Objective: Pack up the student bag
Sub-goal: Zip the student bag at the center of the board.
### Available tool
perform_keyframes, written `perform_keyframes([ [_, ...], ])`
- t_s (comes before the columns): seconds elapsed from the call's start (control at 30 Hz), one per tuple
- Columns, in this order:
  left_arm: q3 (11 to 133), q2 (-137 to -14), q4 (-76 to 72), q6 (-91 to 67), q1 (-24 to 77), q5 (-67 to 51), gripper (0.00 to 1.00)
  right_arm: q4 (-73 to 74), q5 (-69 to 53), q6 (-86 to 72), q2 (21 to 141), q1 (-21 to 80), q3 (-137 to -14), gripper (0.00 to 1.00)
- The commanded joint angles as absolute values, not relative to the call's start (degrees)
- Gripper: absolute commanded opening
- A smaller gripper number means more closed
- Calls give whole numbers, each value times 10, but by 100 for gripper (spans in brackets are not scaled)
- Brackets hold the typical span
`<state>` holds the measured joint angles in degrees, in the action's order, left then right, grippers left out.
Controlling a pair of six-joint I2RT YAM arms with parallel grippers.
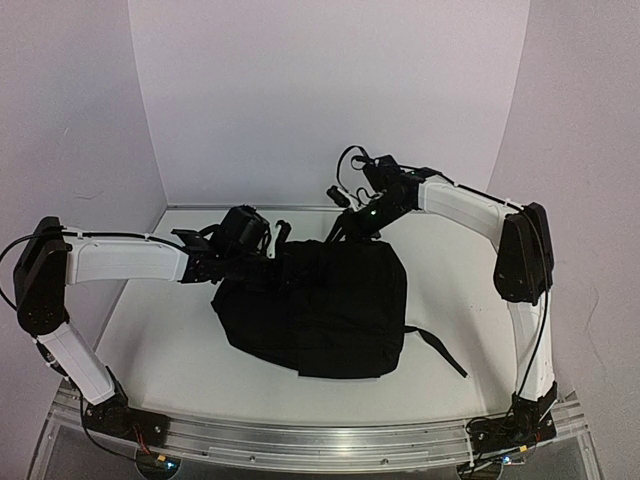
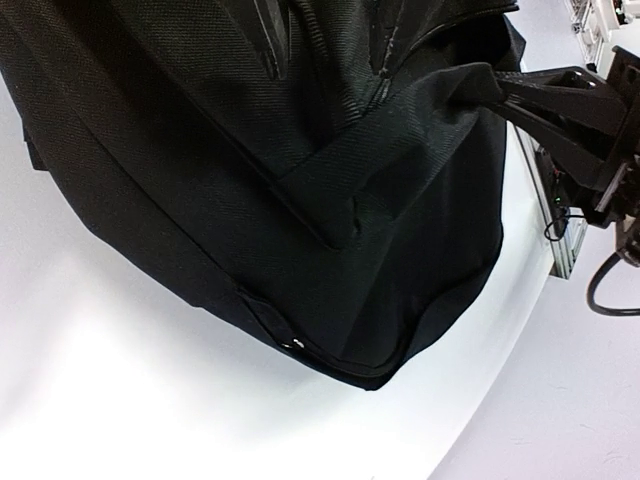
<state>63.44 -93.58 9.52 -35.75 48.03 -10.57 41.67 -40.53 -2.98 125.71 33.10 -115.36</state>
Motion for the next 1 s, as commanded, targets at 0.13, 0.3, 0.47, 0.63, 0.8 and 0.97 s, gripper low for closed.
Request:
perform_keyframes([
  [0.13, 671, -910, 90, -342, 479, -114, 6, 421, -405, -25, 1267, 331, -1169, 10],
  [0.3, 673, -901, 100, -346, 478, -102, 38, 425, -403, -21, 1259, 333, -1164, 0],
  [0.47, 667, -866, 97, -364, 445, -94, 66, 426, -386, -5, 1228, 352, -1148, 0],
  [0.63, 707, -882, 106, -370, 393, -125, 71, 432, -336, 28, 1214, 378, -1138, 0],
  [0.8, 758, -939, 101, -366, 356, -186, 72, 434, -311, 36, 1209, 386, -1133, 0],
  [0.97, 798, -1001, 86, -379, 344, -235, 70, 434, -291, 35, 1206, 391, -1128, 0],
])
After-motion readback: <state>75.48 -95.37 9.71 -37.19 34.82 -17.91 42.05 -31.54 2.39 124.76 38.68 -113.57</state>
